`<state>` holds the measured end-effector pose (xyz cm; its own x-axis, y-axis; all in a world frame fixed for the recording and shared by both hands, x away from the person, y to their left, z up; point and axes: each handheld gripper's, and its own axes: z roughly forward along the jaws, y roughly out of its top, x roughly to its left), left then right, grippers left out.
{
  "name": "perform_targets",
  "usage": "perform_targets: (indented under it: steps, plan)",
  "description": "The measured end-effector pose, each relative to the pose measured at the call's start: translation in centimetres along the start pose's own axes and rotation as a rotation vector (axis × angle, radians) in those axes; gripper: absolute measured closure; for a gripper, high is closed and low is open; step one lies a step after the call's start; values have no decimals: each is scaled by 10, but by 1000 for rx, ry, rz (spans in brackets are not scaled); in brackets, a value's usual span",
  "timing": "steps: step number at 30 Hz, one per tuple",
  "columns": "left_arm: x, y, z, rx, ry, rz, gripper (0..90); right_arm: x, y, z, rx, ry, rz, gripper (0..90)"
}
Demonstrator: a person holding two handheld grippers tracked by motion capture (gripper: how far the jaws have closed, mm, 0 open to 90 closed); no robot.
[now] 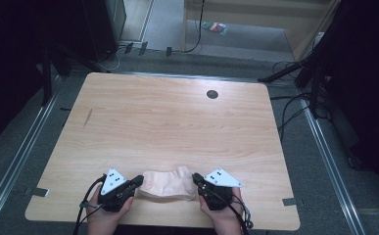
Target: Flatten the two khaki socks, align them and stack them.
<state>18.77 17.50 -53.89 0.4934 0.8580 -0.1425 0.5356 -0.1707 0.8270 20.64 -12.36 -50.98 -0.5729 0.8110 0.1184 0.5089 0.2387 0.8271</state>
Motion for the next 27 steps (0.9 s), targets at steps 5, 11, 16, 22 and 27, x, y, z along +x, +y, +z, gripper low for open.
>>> perform_targets:
  steps: [5,11,16,22,27]
  plan:
    - [3,-2,2,4,24,12,888,4,-3,4,16,-30,-56,879]
    - [2,-3,6,29,6,19,888,4,-3,-2,7,-32,-41,879]
    - [1,-4,8,43,29,35,887,3,-7,2,34,-31,-36,878]
    - [2,-3,5,16,43,50,887,4,-6,1,10,-32,-54,875]
    - [1,-4,9,34,45,51,887,3,-8,5,34,-21,-48,875]
